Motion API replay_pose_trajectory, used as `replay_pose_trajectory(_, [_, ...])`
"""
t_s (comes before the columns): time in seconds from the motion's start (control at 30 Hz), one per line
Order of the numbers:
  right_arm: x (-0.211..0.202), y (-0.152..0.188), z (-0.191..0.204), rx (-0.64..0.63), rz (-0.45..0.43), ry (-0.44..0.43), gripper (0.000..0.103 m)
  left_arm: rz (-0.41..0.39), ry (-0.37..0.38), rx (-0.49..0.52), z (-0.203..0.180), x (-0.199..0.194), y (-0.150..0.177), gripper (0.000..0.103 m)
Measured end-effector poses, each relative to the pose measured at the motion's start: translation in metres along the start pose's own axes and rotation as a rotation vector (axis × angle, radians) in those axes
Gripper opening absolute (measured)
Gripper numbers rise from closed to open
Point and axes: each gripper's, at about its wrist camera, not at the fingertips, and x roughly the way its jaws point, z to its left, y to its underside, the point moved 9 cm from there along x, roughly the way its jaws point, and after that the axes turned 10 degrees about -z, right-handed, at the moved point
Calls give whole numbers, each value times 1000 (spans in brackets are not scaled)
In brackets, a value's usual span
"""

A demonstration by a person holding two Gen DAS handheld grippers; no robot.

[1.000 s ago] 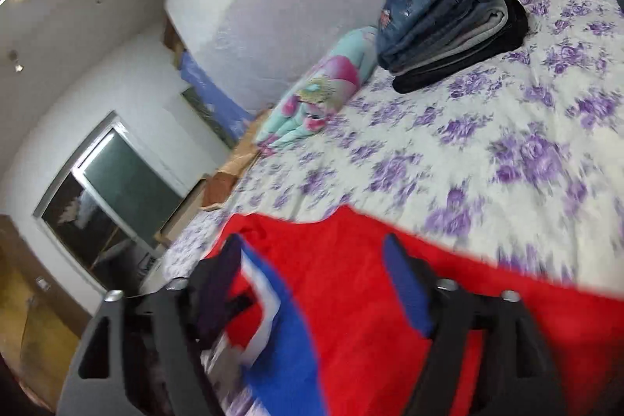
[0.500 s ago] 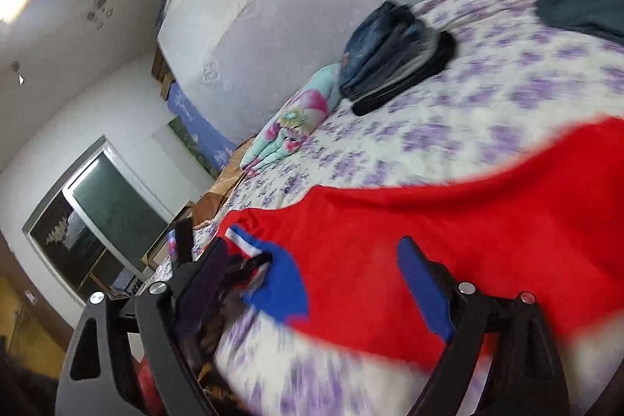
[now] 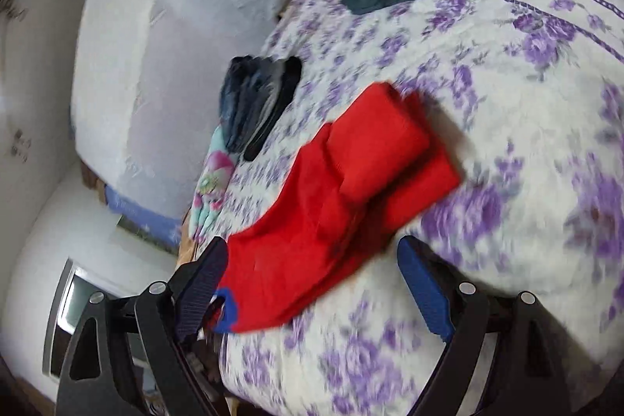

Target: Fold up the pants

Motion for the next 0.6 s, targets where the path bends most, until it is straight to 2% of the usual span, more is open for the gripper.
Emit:
replay_pose_trajectory(0.1, [5,-5,0,-15,-5,30,89,-15,-19,-10,2,-4,-1,99])
replay_pose_trajectory(0.17, [10,-6,2,-78,-38,58,87,-26,-39,-9,1,-8,-4,99])
replay_pose_trajectory(0.2, [11,-6,2,-111,-54,76,81,-29,-27,-6,-5,-11,-6,99])
replay_pose_trajectory(0.23, [14,-4,0,-165,-79,108,69,-32,-4,-4,-11,-13,-8,98])
replay_pose_trajectory(0.27, [15,-3,-4,-206,-104,136,62,-38,32,5,-23,-17,-9,99])
replay_pose_trajectory(0.3, [16,-3,-8,-226,-121,150,46,-47,56,29,-36,-20,-10,98])
replay_pose_trajectory(0.33, [17,-3,-14,-243,-148,153,34,-56,56,68,-47,-22,-10,99])
replay_pose_trajectory(0.4, [14,-5,-15,-253,-184,137,28,-60,18,154,-62,-19,-7,99])
replay_pose_trajectory(0.47, [12,-5,-7,-266,-213,129,26,-21,-28,245,-72,-6,3,99])
replay_pose_trajectory(0.53, [9,-8,14,-314,-239,108,23,-4,11,196,-66,-3,0,99])
replay_pose_trajectory(0.6, [13,-8,55,-432,-260,78,22,37,59,101,-52,1,3,99])
